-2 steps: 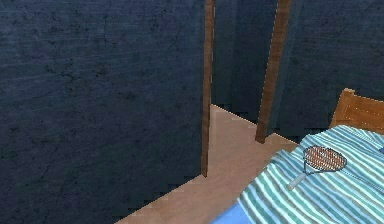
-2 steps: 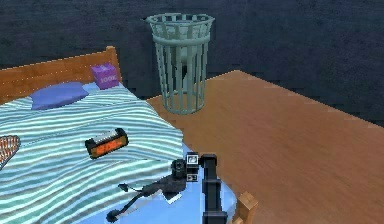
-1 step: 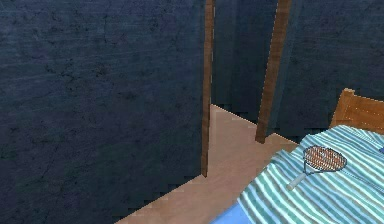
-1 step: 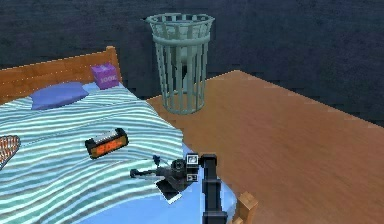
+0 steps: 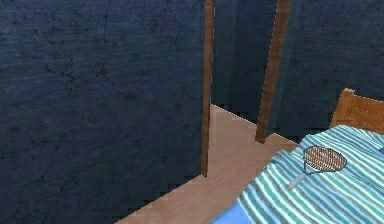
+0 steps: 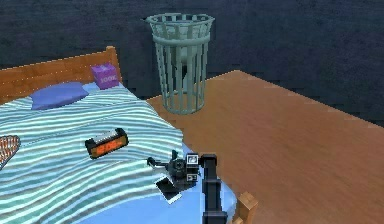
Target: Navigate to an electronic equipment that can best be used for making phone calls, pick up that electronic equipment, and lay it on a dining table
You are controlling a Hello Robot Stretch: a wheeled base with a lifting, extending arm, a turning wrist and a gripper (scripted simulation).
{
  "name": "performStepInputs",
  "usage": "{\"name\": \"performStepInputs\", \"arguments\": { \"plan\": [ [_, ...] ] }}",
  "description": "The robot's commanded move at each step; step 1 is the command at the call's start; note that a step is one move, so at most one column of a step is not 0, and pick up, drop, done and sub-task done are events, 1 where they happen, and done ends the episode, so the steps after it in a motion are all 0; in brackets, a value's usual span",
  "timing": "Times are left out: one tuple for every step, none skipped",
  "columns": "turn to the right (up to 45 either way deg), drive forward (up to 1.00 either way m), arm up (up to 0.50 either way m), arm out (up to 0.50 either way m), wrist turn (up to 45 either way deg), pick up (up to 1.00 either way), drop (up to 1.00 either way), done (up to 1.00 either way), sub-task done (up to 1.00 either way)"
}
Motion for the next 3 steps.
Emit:
{"name": "performStepInputs", "arguments": {
  "plan": [
    [0.0, 0.00, -0.30, 0.00, 0.0, 0.00, 0.00, 0.00, 0.00],
    [0.0, 0.00, 0.00, 0.00, 0.0, 1.00, 0.00, 0.00, 0.00],
    [0.0, 0.00, 0.10, 0.00, 0.0, 0.00, 0.00, 0.00, 0.00]
  ]
}}
